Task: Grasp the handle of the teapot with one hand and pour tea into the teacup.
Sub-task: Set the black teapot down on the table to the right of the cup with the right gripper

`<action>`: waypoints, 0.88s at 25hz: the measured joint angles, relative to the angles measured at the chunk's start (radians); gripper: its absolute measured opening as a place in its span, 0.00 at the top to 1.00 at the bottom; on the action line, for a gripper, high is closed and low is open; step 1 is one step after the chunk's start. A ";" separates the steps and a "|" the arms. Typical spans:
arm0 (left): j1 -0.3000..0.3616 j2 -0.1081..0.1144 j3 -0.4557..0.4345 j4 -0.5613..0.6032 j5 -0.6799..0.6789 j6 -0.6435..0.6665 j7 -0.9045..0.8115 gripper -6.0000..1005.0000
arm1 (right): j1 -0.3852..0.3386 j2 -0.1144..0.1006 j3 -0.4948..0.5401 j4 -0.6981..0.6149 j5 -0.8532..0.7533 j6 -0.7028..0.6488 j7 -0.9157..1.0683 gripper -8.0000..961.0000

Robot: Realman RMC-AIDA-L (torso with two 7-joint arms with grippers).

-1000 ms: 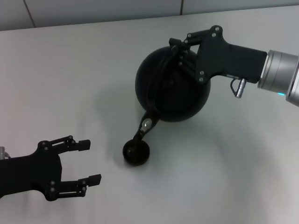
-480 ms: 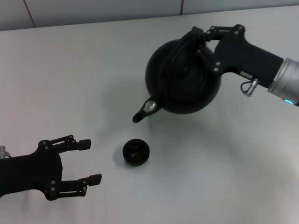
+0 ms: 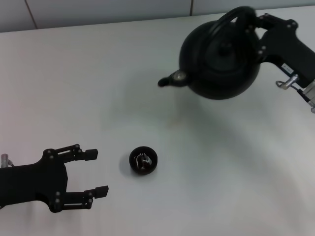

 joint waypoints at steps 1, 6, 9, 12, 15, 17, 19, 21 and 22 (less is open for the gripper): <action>0.000 0.000 0.000 -0.001 0.001 0.000 0.000 0.17 | -0.002 0.000 0.004 0.012 0.021 0.000 -0.003 0.86; -0.002 0.000 0.001 -0.001 0.002 0.000 0.001 0.17 | -0.020 0.000 0.031 0.046 0.071 0.001 0.002 0.87; -0.003 0.001 0.001 0.000 0.003 0.000 0.001 0.17 | -0.024 0.000 0.043 0.068 0.074 0.000 0.013 0.87; -0.004 0.001 0.001 0.001 0.003 0.000 0.003 0.17 | -0.017 0.000 0.062 0.104 0.080 0.002 0.037 0.87; -0.009 0.002 -0.001 0.001 0.003 0.000 0.004 0.17 | -0.012 -0.001 0.079 0.123 0.082 0.016 0.047 0.87; -0.012 0.002 -0.005 0.000 0.003 0.000 0.008 0.17 | -0.012 -0.001 0.083 0.123 0.082 0.045 0.052 0.87; -0.015 0.003 -0.008 0.000 0.003 0.000 0.010 0.17 | -0.012 -0.001 0.085 0.124 0.082 0.080 0.071 0.87; -0.017 0.003 -0.009 0.000 0.003 0.000 0.010 0.17 | -0.012 -0.001 0.085 0.123 0.082 0.111 0.106 0.87; -0.018 0.003 -0.009 0.001 0.003 0.000 0.010 0.17 | -0.012 -0.001 0.085 0.121 0.082 0.123 0.121 0.87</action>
